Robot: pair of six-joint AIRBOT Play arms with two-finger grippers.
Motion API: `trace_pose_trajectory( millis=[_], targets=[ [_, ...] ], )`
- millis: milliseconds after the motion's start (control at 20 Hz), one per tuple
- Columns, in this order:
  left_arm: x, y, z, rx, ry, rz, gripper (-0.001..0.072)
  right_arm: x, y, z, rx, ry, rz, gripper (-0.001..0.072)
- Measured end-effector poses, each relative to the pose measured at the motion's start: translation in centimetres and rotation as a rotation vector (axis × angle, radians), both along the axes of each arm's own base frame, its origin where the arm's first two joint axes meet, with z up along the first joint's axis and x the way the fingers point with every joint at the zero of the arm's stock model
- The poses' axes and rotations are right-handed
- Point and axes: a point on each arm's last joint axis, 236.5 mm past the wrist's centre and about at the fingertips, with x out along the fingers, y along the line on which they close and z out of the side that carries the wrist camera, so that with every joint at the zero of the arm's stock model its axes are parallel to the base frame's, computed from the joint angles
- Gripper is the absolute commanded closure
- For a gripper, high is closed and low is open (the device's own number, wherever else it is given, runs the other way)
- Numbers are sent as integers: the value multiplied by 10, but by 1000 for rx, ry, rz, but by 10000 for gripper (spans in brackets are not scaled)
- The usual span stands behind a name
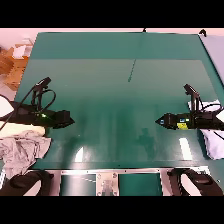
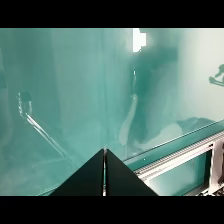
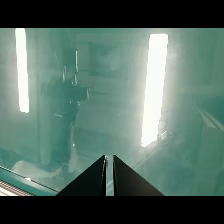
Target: Fold the shirts.
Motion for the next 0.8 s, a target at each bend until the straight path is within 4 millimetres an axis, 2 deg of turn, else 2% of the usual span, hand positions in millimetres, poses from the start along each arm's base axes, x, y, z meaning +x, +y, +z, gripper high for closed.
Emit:
trace_pose_trajectory(
  millis=[250,300,400,450,500,550,650,800],
  targets=[
    [1,2,-1,5,7,17,685,0,0,0,0,0,0,639],
    [0,7,-5,30,21,30,686,0,0,0,0,-1,0,639],
    [-5,36,-19,163,67,79,683,0,0,0,0,-1,1,639],
    [-7,56,-25,247,85,105,532,0,0,0,0,-1,1,639],
    [-9,77,-31,339,99,132,36,0,0,0,0,0,1,639],
    [-8,100,-35,432,101,165,14,0,0,0,0,0,1,639],
    [-2,137,-36,577,74,226,15,0,0,0,0,0,1,639],
    [22,178,-38,724,-4,293,15,0,0,0,-1,0,1,639]
  ],
)
